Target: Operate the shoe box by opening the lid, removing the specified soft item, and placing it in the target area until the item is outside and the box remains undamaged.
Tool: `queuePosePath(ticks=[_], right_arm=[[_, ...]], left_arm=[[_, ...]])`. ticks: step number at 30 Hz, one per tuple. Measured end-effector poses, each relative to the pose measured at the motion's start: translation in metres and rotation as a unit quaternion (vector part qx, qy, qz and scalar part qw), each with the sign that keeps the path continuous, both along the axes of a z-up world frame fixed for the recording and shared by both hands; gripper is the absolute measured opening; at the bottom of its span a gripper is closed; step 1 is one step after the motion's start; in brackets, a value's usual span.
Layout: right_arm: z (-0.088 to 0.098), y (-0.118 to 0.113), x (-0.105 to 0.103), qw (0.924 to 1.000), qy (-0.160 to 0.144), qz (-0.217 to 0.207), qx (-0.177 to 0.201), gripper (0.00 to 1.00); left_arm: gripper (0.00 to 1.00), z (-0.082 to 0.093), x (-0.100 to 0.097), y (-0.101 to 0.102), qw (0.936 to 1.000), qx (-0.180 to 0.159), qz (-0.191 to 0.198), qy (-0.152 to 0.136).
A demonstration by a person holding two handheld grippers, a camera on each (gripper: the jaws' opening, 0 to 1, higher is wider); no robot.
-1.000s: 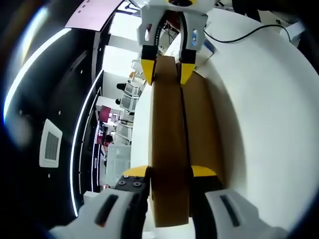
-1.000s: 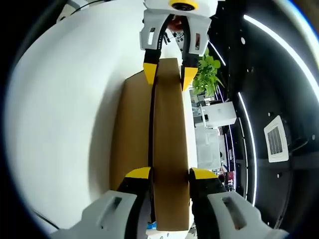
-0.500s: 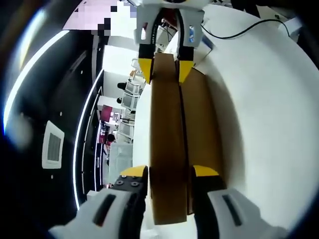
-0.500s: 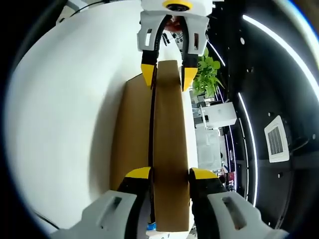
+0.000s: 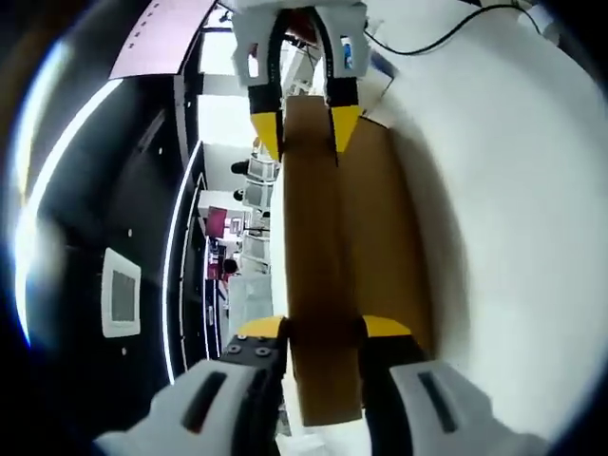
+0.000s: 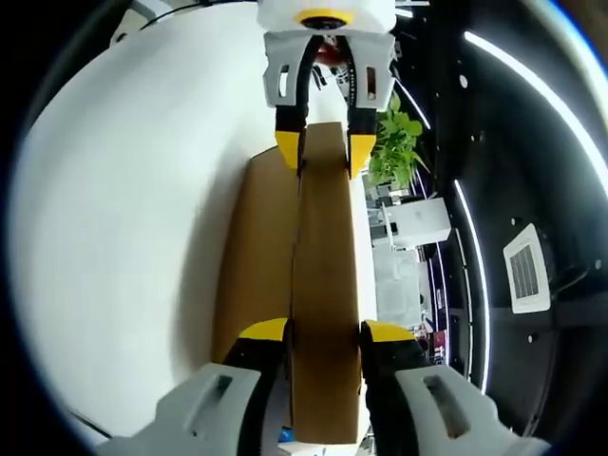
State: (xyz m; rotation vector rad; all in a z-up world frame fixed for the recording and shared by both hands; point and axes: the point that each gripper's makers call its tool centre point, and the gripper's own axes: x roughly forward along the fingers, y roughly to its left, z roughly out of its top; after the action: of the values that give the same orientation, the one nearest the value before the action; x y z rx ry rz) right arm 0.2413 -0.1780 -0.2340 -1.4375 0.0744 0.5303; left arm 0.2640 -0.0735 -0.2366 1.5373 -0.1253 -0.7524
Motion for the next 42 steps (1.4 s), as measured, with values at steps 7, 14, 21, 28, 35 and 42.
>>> queuePosePath(ticks=[7,14,21,28,35,42], right_arm=[[-0.004,0.001,-0.001,0.9999,-0.008,-0.001,-0.013,0.28],[-0.013,0.001,-0.003,0.9998,-0.008,-0.005,-0.02,0.28],[-0.019,0.001,-0.004,0.9996,-0.007,-0.004,-0.025,0.29],[-0.024,-0.013,0.001,0.9989,-0.005,-0.022,-0.041,0.36],[-0.026,-0.014,0.002,0.9987,-0.007,-0.014,-0.05,0.31],[-0.034,-0.014,0.005,0.9987,-0.01,-0.009,-0.05,0.31]], left_arm=[[0.3,-0.002,0.001,0.0,1.0,-0.007,-0.001,-0.004],[0.29,-0.01,0.0,0.0,0.9999,-0.012,0.001,0.004],[0.29,-0.016,0.0,0.001,0.9999,-0.013,0.004,0.004],[0.29,-0.018,0.003,0.001,0.9999,-0.015,0.006,-0.001],[0.29,-0.02,0.005,0.0,0.9998,-0.019,0.009,-0.003],[0.29,-0.028,0.005,0.002,0.9996,-0.026,0.011,-0.003]])
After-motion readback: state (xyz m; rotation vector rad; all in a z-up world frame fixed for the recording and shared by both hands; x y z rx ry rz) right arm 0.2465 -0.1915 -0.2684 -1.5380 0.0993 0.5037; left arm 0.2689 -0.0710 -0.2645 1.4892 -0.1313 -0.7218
